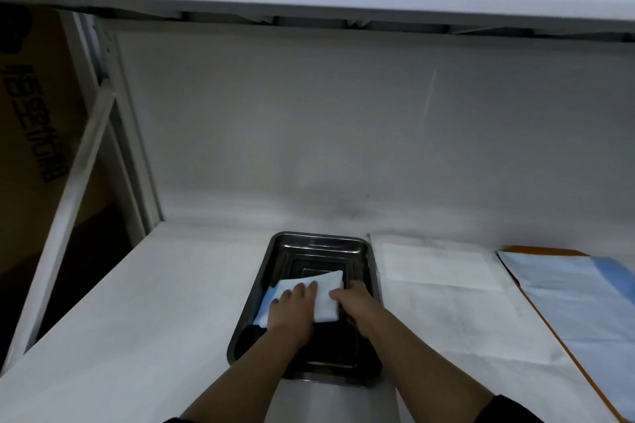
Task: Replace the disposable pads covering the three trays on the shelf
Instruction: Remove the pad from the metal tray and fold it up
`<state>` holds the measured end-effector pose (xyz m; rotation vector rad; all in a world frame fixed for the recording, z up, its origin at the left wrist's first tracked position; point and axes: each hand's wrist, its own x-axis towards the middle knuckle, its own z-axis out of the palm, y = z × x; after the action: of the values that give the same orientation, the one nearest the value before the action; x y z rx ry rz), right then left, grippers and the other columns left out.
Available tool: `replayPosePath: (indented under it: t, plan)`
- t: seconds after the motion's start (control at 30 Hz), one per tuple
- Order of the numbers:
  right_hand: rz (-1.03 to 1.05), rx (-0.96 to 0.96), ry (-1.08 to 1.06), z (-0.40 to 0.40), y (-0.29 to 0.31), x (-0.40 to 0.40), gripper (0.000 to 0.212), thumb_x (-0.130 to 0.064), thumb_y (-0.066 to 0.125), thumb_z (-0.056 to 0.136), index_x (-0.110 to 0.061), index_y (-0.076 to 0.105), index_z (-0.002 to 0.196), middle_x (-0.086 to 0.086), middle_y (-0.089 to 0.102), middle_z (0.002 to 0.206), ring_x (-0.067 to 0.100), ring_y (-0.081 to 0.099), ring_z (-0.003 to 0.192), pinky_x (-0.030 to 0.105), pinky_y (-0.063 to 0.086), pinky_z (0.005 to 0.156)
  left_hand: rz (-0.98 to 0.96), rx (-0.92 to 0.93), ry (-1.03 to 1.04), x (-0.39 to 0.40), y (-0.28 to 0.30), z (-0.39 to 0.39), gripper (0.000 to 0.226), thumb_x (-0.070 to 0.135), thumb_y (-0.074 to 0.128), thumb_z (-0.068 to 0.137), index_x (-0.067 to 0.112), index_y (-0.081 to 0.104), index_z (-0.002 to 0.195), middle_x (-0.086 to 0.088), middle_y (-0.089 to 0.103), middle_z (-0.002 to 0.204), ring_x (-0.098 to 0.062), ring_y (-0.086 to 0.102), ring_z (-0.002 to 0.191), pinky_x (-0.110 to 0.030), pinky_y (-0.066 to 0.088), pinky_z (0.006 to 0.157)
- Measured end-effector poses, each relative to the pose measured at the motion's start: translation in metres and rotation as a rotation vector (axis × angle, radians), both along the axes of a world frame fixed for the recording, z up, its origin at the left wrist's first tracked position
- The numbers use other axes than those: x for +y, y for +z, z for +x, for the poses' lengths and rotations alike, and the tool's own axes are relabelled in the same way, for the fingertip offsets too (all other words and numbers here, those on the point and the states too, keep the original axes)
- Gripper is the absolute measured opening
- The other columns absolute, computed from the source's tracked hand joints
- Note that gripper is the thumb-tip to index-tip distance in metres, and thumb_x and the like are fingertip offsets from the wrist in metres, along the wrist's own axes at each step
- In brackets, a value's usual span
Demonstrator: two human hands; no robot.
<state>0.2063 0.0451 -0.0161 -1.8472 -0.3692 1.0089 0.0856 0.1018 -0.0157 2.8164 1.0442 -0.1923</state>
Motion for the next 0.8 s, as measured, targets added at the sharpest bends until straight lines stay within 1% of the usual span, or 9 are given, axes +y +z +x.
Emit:
replayPosePath:
  t: [0.1, 0.2, 0.27, 0.33, 0.43, 0.53, 0.63, 0.73, 0.8]
  plan:
    - [0.183, 0.004, -0.026, -0.001, 0.008, -0.003, 0.07, -0.007, 0.061, 0.085, -0.013, 0.027, 0.145, 0.014, 0.053, 0.131, 0.026, 0.06, 0.107, 0.039, 0.055, 0.084, 0.11, -0.086, 0.031, -0.002, 0.006, 0.002, 0.069, 0.016, 0.047, 0.094, 0.012, 0.008, 0.151, -0.01, 0.027, 0.151, -0.026, 0.038, 0.132, -0.034, 0.038, 0.104]
    - [0.312, -0.119, -0.038, -0.004, 0.028, -0.012, 0.074, -0.008, 0.062, 0.084, -0.019, 0.025, 0.147, 0.011, 0.053, 0.133, 0.024, 0.059, 0.108, 0.044, 0.052, 0.093, 0.201, -0.194, 0.014, -0.008, 0.022, 0.004, 0.063, 0.011, 0.043, 0.094, 0.009, 0.014, 0.15, -0.011, 0.037, 0.146, -0.024, 0.044, 0.129, -0.031, 0.039, 0.102]
    - [0.37, -0.251, -0.03, -0.006, 0.046, -0.025, 0.064, -0.016, 0.06, 0.09, -0.021, 0.027, 0.146, 0.008, 0.05, 0.137, 0.023, 0.056, 0.115, 0.042, 0.046, 0.101, 0.199, -0.277, 0.002, -0.014, 0.036, 0.007, 0.057, 0.011, 0.042, 0.094, 0.012, 0.022, 0.148, -0.007, 0.046, 0.14, -0.023, 0.05, 0.123, -0.03, 0.041, 0.096]
    - [0.391, -0.38, 0.026, -0.009, 0.061, -0.043, 0.052, -0.021, 0.046, 0.098, -0.024, 0.027, 0.146, 0.004, 0.044, 0.142, 0.02, 0.048, 0.125, 0.034, 0.04, 0.105, 0.192, -0.365, 0.009, -0.022, 0.05, 0.009, 0.05, 0.014, 0.041, 0.094, 0.018, 0.032, 0.143, -0.003, 0.055, 0.131, -0.021, 0.057, 0.113, -0.03, 0.045, 0.087]
    - [0.328, -0.609, 0.131, -0.004, 0.076, -0.072, 0.052, -0.018, 0.035, 0.1, -0.034, 0.021, 0.147, 0.002, 0.046, 0.14, 0.018, 0.052, 0.118, 0.028, 0.043, 0.091, 0.111, -0.53, 0.015, -0.035, 0.067, 0.012, 0.04, 0.017, 0.044, 0.093, 0.021, 0.047, 0.133, -0.001, 0.065, 0.116, -0.022, 0.062, 0.1, -0.027, 0.044, 0.074]
    - [0.232, -0.899, 0.195, 0.002, 0.09, -0.103, 0.067, -0.013, 0.045, 0.094, -0.036, 0.015, 0.149, -0.001, 0.051, 0.132, 0.013, 0.056, 0.098, 0.023, 0.043, 0.07, 0.018, -0.68, -0.046, -0.052, 0.082, 0.015, 0.032, 0.023, 0.05, 0.092, 0.023, 0.055, 0.124, 0.0, 0.067, 0.11, -0.023, 0.063, 0.095, -0.029, 0.047, 0.072]
    - [0.171, -1.128, 0.112, 0.007, 0.102, -0.132, 0.076, -0.024, 0.062, 0.087, -0.032, 0.019, 0.148, -0.003, 0.049, 0.123, 0.013, 0.052, 0.101, 0.023, 0.043, 0.072, -0.025, -0.735, -0.13, -0.073, 0.097, 0.021, 0.032, 0.019, 0.051, 0.09, 0.02, 0.056, 0.122, -0.002, 0.061, 0.11, -0.024, 0.061, 0.095, -0.036, 0.05, 0.074]
    - [0.049, -1.381, -0.039, 0.014, 0.113, -0.162, 0.077, -0.039, 0.072, 0.078, -0.028, 0.033, 0.145, 0.003, 0.05, 0.112, 0.019, 0.053, 0.1, 0.03, 0.047, 0.076, -0.042, -0.749, -0.212, -0.096, 0.109, 0.03, 0.034, 0.014, 0.05, 0.089, 0.019, 0.056, 0.123, -0.005, 0.056, 0.111, -0.026, 0.059, 0.094, -0.036, 0.049, 0.074]
    - [-0.016, -1.544, -0.147, 0.018, 0.116, -0.18, 0.079, -0.044, 0.077, 0.071, -0.025, 0.043, 0.14, 0.007, 0.052, 0.117, 0.024, 0.055, 0.103, 0.036, 0.047, 0.078, -0.076, -0.762, -0.269, -0.112, 0.115, 0.034, 0.035, 0.012, 0.049, 0.087, 0.019, 0.058, 0.12, -0.005, 0.057, 0.109, -0.026, 0.058, 0.095, -0.036, 0.049, 0.077]
